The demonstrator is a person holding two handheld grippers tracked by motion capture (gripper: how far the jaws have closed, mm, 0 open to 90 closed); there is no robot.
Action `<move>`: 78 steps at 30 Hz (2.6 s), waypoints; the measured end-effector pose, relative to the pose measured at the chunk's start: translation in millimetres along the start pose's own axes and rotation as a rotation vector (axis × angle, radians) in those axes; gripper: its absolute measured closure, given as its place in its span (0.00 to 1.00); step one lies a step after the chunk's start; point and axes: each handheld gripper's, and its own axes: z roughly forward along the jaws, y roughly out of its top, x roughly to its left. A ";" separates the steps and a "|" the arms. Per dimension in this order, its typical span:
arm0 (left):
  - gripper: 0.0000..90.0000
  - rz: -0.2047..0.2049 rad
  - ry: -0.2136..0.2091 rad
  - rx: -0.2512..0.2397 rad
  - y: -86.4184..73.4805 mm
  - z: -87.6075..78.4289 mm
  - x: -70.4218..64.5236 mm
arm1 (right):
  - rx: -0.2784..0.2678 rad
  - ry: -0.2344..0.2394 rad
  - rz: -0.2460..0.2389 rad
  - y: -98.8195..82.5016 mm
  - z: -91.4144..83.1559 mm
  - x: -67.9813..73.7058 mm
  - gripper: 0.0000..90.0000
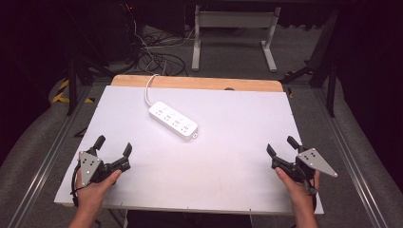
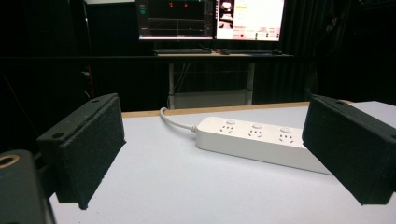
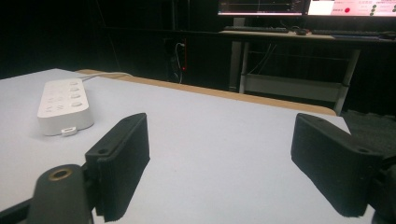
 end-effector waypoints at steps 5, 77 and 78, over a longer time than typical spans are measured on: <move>0.07 0.002 -0.008 -0.002 0.1 2.4 -2.0 | 0.002 -0.008 -0.002 -0.6 -4.0 -1.6 0.22; 1.00 0.104 -0.298 0.591 53.3 190.0 -4.5 | -0.039 0.109 0.100 0.8 12.9 3.5 0.29; 1.00 0.115 -0.298 0.620 51.1 195.9 -6.9 | -0.039 0.111 0.100 0.3 13.3 3.0 0.29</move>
